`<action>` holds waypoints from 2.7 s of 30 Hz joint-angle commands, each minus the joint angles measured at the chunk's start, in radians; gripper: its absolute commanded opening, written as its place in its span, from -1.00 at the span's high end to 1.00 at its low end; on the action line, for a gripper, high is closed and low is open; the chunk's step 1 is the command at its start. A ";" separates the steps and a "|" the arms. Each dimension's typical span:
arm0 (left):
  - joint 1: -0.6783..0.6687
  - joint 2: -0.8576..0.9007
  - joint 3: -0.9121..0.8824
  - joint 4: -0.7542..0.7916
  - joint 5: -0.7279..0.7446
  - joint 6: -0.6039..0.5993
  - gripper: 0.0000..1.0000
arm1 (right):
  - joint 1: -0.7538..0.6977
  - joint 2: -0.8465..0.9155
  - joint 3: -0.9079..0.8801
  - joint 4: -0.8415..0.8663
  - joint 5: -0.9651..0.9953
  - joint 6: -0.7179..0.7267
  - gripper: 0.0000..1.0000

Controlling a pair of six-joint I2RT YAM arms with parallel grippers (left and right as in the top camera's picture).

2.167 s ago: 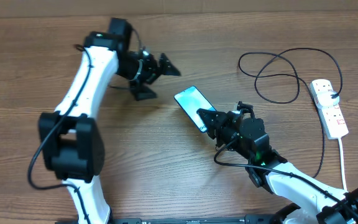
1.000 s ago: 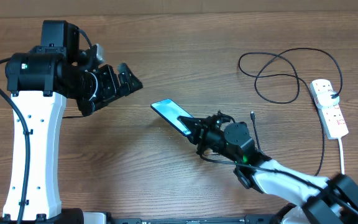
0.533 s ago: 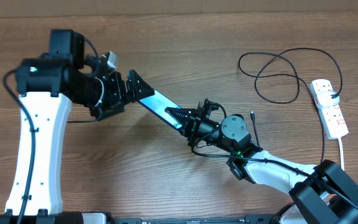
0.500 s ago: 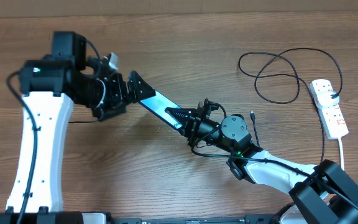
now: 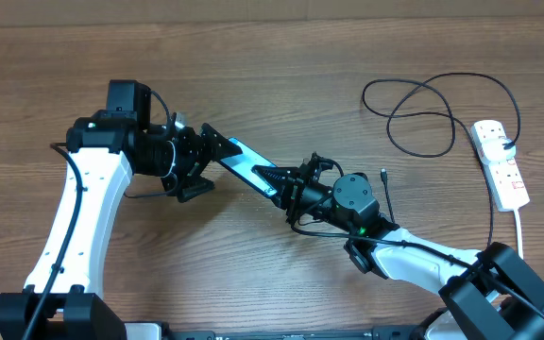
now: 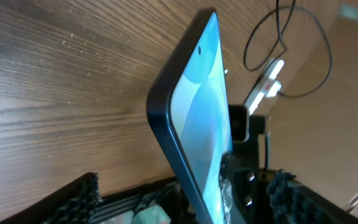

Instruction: Plug charger to phone and switch on socket

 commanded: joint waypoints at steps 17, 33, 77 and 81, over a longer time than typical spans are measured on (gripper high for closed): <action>-0.129 -0.009 -0.077 0.216 -0.068 -0.327 -0.04 | 0.035 -0.005 0.024 0.045 0.020 0.011 0.92; -0.131 -0.009 -0.077 0.241 -0.102 -0.354 0.91 | 0.035 -0.005 0.024 0.044 0.020 0.012 0.92; -0.129 -0.009 -0.077 0.576 0.139 -0.788 0.91 | 0.035 -0.005 0.024 -0.023 0.099 0.012 0.70; -0.129 -0.009 -0.077 0.579 0.127 -0.790 0.92 | 0.035 -0.005 0.024 -0.001 0.099 0.012 0.62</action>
